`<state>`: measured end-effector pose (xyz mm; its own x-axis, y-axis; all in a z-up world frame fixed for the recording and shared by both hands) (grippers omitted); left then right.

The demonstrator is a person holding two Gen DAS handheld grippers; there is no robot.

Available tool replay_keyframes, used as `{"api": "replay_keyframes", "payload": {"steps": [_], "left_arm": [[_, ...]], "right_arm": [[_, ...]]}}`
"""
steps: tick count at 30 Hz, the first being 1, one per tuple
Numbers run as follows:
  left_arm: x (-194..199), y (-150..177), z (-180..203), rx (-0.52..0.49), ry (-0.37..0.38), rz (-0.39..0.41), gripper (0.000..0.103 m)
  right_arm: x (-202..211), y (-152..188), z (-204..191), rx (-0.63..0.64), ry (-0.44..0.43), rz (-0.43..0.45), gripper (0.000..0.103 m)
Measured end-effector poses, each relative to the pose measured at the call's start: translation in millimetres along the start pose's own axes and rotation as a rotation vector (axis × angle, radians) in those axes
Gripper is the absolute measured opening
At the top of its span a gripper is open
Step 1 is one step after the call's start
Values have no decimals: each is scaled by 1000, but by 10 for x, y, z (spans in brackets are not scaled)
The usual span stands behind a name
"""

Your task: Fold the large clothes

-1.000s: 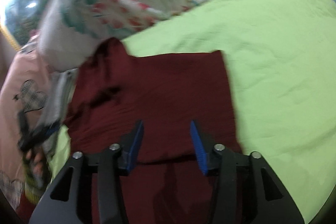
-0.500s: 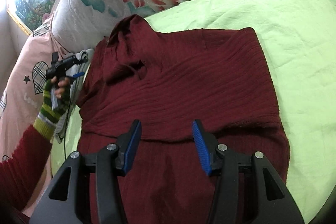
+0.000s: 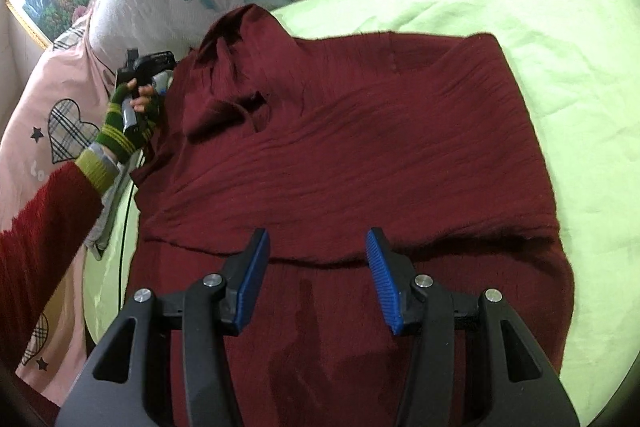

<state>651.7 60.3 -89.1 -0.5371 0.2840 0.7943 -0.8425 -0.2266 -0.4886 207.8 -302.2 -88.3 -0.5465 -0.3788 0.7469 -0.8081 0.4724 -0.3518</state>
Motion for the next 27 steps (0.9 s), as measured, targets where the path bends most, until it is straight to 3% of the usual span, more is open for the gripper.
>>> {"api": "replay_keyframes", "payload": {"steps": [1, 3, 8, 13, 15, 20, 24, 27], "left_arm": [[0, 10, 36, -6, 17, -1, 2], [161, 42, 116, -43, 0, 55, 1], [879, 297, 431, -136, 74, 174, 1], [1663, 824, 870, -218, 159, 265, 1], [1904, 1181, 1200, -280, 181, 283, 1], [2161, 1986, 1830, -404, 236, 280, 1], [2045, 2591, 2473, -517, 326, 219, 1], [1773, 3063, 2904, -608, 344, 147, 1]], "right_arm": [[-9, 5, 8, 0, 1, -2, 51], [15, 0, 21, -5, -6, 3, 51], [157, 0, -2, -16, -25, 51, 51], [289, 78, -93, -13, -58, 73, 51], [337, 113, -100, -17, -68, 78, 51], [524, 183, 1, -52, -69, 115, 51], [709, 201, 176, -95, -56, 161, 51], [831, 214, 348, -136, -38, 189, 51]]}}
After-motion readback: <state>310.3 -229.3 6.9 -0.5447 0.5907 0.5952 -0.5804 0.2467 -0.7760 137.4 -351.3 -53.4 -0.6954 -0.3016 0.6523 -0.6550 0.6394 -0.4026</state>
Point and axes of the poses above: each gripper's, at about its wrist camera, not at the fingertips, and x roughly against the way its jaws point, z to its right, y to its underside, the point moved 5 cm from there along -x, roughly the way its jaws point, and after that the axes turned 9 degrees about -x, right-handed, at the moved point
